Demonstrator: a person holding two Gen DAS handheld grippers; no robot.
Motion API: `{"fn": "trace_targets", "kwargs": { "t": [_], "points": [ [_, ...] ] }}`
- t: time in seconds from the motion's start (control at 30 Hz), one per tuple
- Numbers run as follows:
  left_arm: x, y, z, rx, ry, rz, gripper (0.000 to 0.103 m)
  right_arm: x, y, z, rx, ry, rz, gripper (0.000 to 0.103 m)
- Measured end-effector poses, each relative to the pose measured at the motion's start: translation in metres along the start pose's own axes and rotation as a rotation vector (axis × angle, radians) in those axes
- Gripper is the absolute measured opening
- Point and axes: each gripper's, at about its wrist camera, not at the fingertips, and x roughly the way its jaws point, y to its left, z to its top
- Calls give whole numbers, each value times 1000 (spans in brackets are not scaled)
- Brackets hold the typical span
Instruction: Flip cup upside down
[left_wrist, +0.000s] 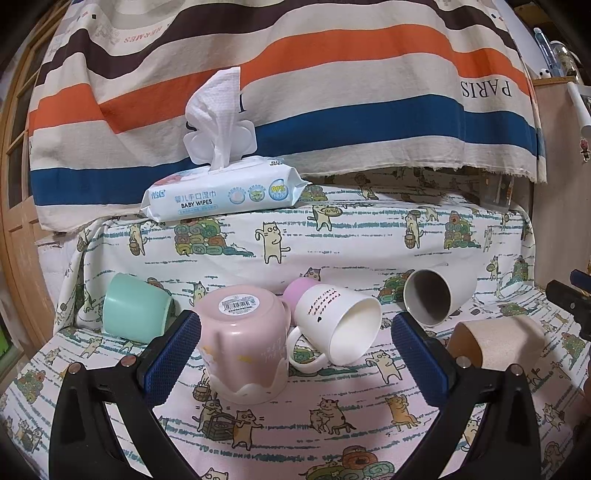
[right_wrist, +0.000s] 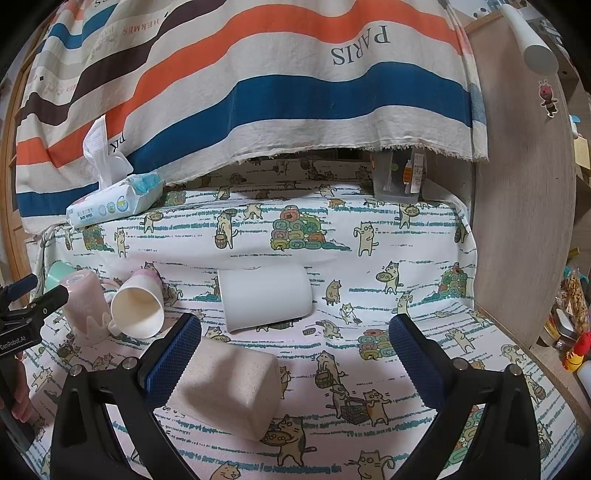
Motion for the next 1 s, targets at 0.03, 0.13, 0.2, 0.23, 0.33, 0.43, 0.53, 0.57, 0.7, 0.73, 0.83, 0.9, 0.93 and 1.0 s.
{"fn": "trace_targets", "kwargs": {
  "t": [0.03,0.13,0.2,0.23,0.33,0.43,0.53,0.57,0.7,0.73,0.83,0.9,0.93,1.0],
  "points": [
    [0,0,0,1,0,0,102,2,-1,-2,1,3,-1,102],
    [-1,0,0,4,-1,3,102,3,-2,-2,-1,5,2,102],
    [-3,0,0,3,-6,6,102,3,-2,-2,0,4,0,102],
    [-3,0,1,4,-6,7,102,3,-3,-2,0,5,1,102],
    [-3,0,1,5,-4,7,102,4,-4,-3,-1,8,2,102],
    [-3,0,1,6,-3,7,102,4,-2,-3,-5,13,1,102],
    [-3,0,1,6,-3,7,102,5,-1,-3,-5,14,0,102],
    [-3,0,1,6,-2,7,102,5,-1,-3,-5,14,0,102],
    [-2,0,1,6,-1,7,102,5,-1,-3,-6,15,1,102],
    [-2,0,1,6,-1,7,102,5,-1,-3,-6,15,1,102],
    [-2,0,1,6,-2,7,102,5,-1,-3,-5,15,1,102],
    [-2,0,1,6,-1,7,102,5,-1,-3,-4,15,0,102],
    [-2,0,1,6,-1,7,102,5,-1,-4,-4,16,0,102],
    [-2,1,1,6,-2,6,102,5,-1,-4,-5,16,1,102]
  ]
}}
